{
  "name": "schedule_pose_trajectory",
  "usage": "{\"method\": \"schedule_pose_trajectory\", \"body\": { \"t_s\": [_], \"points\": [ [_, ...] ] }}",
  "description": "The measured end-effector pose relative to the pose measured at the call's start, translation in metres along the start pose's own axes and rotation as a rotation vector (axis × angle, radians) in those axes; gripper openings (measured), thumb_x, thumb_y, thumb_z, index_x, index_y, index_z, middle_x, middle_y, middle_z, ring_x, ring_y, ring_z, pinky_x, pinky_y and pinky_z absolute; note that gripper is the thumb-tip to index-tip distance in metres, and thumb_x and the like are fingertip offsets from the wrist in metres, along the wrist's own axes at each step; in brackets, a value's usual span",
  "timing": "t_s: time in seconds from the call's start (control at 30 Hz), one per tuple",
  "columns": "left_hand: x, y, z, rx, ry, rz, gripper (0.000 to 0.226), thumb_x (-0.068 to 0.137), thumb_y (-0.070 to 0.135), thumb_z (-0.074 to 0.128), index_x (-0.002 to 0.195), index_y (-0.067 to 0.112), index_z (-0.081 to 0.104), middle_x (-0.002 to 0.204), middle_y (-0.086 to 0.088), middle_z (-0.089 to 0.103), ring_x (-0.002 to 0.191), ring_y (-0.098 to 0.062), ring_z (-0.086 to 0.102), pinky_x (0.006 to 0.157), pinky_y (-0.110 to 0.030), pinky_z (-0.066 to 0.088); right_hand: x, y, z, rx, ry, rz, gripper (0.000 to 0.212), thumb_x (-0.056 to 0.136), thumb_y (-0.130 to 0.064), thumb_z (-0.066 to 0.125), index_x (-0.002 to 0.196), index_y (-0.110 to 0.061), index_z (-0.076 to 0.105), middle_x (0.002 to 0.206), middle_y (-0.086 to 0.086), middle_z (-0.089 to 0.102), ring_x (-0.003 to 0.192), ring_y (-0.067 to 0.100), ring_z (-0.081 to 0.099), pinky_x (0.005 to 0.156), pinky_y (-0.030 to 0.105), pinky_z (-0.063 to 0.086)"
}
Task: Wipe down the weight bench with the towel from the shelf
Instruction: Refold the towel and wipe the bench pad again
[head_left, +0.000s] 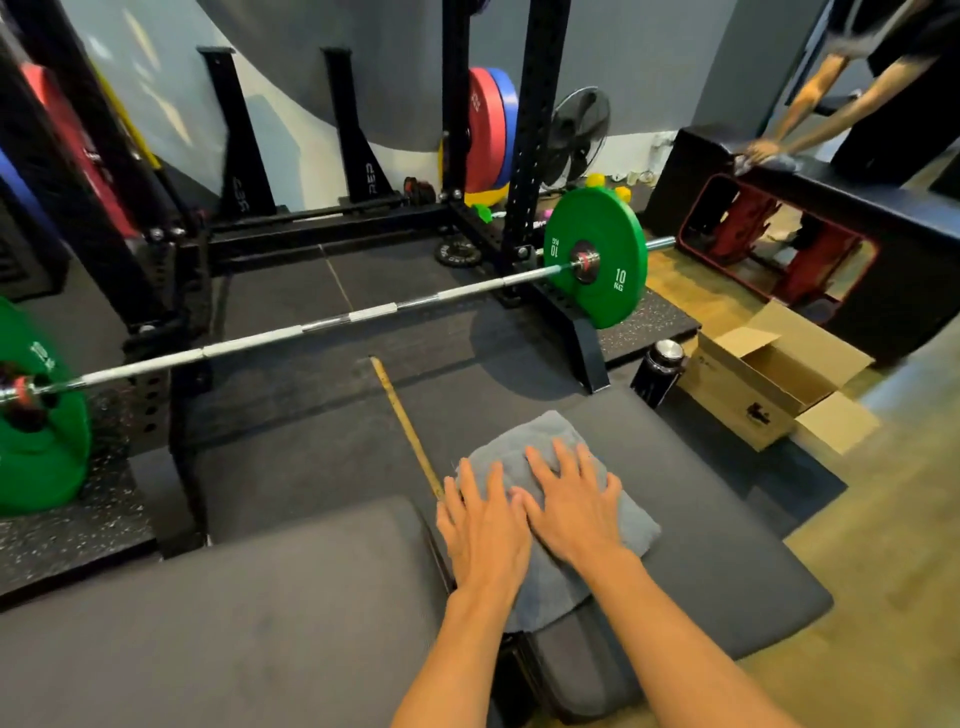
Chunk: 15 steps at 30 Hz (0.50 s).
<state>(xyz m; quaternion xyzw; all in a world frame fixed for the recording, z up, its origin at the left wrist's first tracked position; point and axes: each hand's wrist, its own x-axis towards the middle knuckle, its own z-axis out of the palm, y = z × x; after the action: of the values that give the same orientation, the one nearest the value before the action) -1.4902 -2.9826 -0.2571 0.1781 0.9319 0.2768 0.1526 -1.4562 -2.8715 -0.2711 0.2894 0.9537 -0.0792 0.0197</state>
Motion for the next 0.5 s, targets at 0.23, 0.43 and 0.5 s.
{"method": "schedule_pose_trajectory", "body": {
  "t_s": [0.23,0.43,0.5],
  "points": [
    [0.034,-0.014,0.038,-0.144,0.128,0.038,0.047,0.102,0.037,0.033,0.147,0.027,0.036,0.160,-0.007,0.019,0.145,-0.033,0.016,0.116,-0.048,0.020,0.027,0.006,0.010,-0.144,0.223,-0.066,0.053,0.089,-0.062,0.038,0.130,-0.034,0.057,0.131,0.001,0.056,0.114,0.026,0.051,0.075,0.042,0.038],
    [0.042,-0.012,0.048,-0.210,0.351,0.087,0.049,0.096,0.034,0.033,0.134,0.014,0.057,0.144,-0.017,0.046,0.131,-0.041,0.042,0.104,-0.053,0.037,0.034,0.007,0.016,-0.082,0.264,-0.114,0.045,0.090,-0.056,0.045,0.120,-0.029,0.064,0.122,0.003,0.060,0.104,0.026,0.055,0.069,0.040,0.041],
    [0.044,-0.008,0.049,-0.169,0.362,0.053,0.050,0.096,0.035,0.032,0.133,0.013,0.057,0.143,-0.018,0.047,0.129,-0.043,0.044,0.105,-0.055,0.037,0.041,0.010,0.016,-0.052,0.265,-0.152,0.043,0.091,-0.056,0.046,0.121,-0.030,0.064,0.122,0.003,0.059,0.106,0.026,0.054,0.071,0.040,0.041]
  ]
}}
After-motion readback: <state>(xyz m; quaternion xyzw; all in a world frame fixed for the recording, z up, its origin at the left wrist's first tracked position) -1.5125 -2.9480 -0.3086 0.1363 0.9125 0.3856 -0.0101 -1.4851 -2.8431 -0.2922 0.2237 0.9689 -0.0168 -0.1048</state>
